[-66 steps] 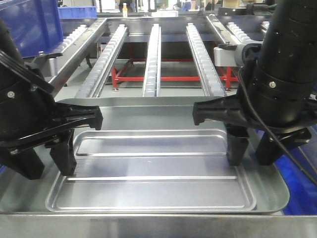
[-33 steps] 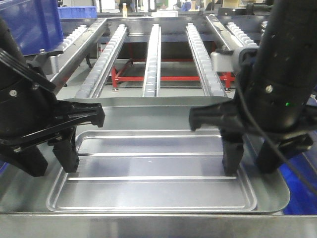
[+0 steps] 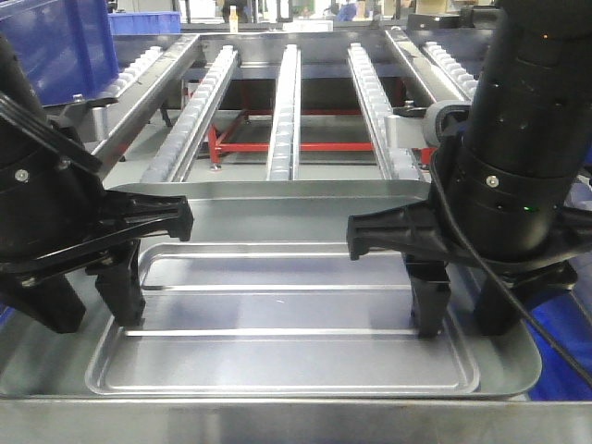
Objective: Grab silver tray and place in blue box
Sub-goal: 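Close both grippers on the tray's side rims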
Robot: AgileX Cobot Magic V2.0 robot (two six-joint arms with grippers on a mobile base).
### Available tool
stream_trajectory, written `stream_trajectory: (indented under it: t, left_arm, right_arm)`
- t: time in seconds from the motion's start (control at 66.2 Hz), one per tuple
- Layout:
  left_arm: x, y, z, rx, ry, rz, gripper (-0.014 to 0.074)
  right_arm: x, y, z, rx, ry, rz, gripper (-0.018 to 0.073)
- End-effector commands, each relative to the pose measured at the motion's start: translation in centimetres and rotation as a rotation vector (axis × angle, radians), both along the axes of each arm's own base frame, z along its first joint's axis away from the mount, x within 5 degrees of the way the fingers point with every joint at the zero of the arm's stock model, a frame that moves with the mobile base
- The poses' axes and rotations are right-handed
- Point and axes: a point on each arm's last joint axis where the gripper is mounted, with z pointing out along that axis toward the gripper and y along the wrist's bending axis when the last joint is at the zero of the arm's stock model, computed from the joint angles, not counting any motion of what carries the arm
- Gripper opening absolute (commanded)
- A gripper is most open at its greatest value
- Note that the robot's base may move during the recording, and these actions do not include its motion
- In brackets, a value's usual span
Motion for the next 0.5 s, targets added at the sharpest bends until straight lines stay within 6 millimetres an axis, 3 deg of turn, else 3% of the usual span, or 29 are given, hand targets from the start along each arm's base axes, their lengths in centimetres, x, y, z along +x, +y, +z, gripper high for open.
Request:
stream_trajectory:
  t: [0.0, 0.484]
  left_arm:
    - [0.39, -0.26, 1.67, -0.04, -0.058, -0.003, 0.0188]
    - [0.21, -0.19, 1.57, -0.025, -0.04, -0.019, 0.0188]
  right_arm:
    - [0.51, 0.24, 1.48, 0.026, -0.067, 0.025, 0.0405]
    - [0.67, 0.4, 1.57, 0.044, -0.086, 0.03, 0.0405]
